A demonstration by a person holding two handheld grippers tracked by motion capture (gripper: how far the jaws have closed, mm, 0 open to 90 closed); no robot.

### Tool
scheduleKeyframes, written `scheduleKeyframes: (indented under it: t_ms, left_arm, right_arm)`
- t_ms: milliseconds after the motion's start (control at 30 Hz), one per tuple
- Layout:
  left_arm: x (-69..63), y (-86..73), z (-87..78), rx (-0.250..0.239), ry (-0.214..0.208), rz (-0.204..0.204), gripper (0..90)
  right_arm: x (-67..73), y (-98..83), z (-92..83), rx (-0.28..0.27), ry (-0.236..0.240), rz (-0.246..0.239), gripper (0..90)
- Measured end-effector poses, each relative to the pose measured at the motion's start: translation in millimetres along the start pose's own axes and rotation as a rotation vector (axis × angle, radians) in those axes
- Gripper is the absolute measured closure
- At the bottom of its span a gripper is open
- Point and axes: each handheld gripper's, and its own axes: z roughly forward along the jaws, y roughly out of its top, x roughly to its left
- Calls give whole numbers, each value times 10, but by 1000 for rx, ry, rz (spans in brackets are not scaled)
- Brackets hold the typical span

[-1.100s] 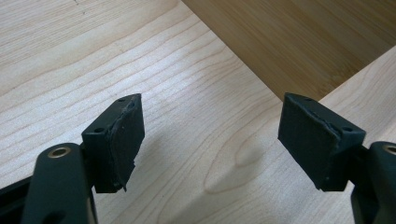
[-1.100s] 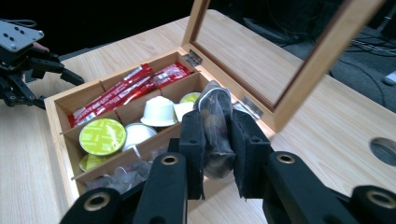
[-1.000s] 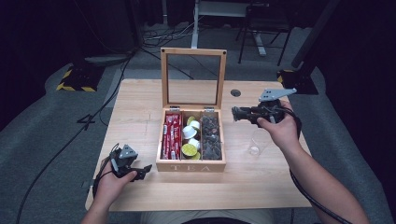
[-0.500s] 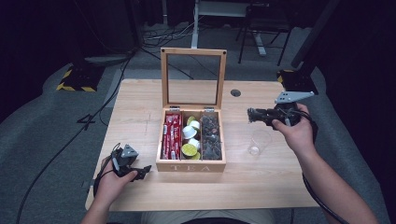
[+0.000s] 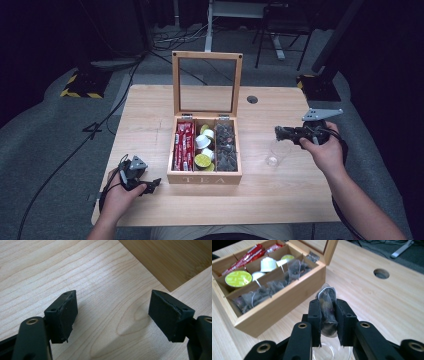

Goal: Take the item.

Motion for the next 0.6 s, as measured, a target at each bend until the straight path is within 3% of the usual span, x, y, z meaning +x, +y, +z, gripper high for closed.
scheduleKeyframes:
  t_ms: [600]
  left_arm:
    - [2, 6, 16, 3, 6, 19, 223]
  right_arm:
    - [24, -269, 163, 110, -20, -7, 756]
